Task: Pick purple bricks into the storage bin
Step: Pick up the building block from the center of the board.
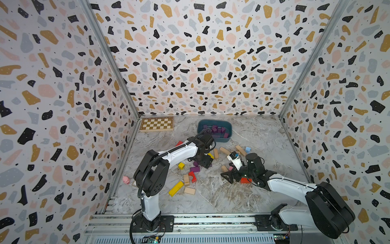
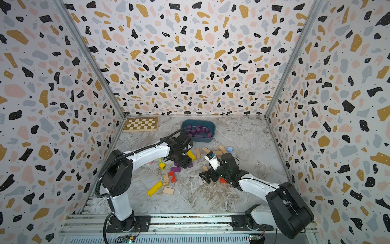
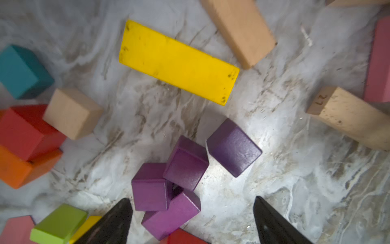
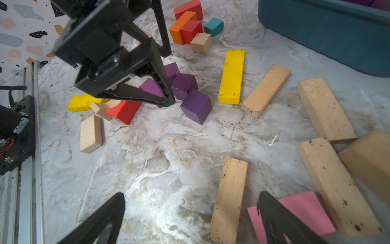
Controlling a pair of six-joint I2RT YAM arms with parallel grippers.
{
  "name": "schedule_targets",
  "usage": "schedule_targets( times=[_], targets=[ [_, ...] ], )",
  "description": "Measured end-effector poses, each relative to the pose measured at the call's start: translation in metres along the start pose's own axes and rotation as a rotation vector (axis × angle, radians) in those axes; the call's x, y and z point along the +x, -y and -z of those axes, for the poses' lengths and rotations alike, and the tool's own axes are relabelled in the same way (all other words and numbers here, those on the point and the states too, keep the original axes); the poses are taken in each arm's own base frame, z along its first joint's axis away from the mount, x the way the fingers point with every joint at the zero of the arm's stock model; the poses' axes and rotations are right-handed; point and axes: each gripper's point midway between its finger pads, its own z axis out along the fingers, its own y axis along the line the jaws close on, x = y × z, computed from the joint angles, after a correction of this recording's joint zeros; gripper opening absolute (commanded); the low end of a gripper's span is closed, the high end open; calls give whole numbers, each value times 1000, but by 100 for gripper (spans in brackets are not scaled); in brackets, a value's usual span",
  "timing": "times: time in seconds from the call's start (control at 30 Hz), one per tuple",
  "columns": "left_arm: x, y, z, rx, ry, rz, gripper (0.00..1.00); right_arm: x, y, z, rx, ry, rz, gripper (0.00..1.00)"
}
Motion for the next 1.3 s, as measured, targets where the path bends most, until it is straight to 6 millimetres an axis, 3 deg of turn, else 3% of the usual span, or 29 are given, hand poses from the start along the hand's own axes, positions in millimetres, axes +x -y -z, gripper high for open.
schedule_targets(
  times=[0.3, 0.43, 0.73, 1.3],
  targets=[
    [8, -1, -6, 1, -4, 37, 78, 2, 0, -1, -2, -7, -5, 100],
    [9, -2, -8, -3, -1, 48, 69, 4, 0, -2, -4, -12, -6, 100],
    [2, -9, -9, -33, 30, 62, 67, 4, -1, -2, -5, -13, -6, 100],
    [11, -36, -20, -72, 19, 129, 63, 7, 0, -4, -6, -24, -12, 100]
  ],
)
